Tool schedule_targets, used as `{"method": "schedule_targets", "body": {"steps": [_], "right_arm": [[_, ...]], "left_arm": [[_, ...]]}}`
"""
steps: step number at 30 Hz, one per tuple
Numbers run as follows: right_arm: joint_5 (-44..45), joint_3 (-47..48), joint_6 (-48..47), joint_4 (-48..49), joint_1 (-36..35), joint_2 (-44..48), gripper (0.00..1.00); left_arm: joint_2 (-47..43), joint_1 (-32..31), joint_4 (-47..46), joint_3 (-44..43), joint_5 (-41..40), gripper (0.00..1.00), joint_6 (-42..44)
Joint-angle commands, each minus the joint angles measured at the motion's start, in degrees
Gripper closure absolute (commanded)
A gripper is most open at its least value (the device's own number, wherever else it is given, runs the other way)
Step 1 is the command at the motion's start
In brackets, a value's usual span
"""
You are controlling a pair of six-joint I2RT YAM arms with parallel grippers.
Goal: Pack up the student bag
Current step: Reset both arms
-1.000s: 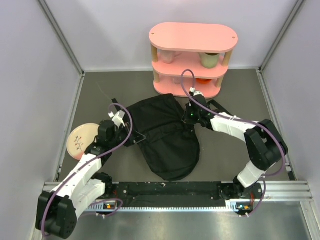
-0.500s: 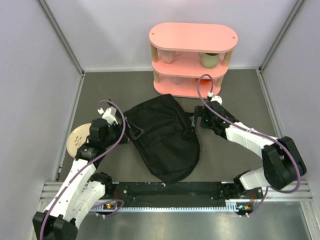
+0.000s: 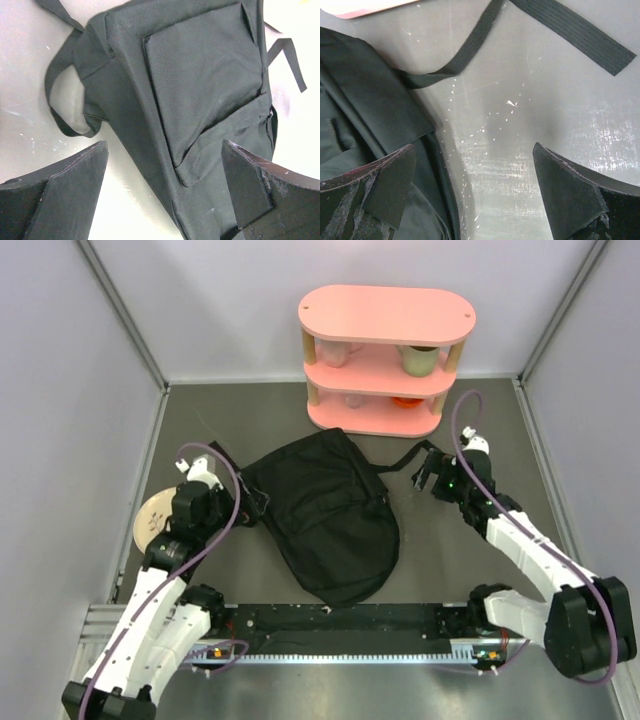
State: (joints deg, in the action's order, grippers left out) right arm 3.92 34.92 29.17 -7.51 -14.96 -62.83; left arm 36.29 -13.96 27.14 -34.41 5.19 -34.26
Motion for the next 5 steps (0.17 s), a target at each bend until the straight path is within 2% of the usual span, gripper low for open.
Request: {"method": "schedule_targets", "body": {"steps": [1,5], "right_arm": [[-1.1,-0.2,-0.1,0.6,0.8,5.2,0.01],[3.6,-1.1,-0.3,-0.2,1.0,9.1,0.01]], "left_arm": [[-2.1,0.2,0.3,-3.2,-4.7,0.02,1.8],[-3.0,0.2,1.7,-4.3,-9.5,0.02,1.5]]}}
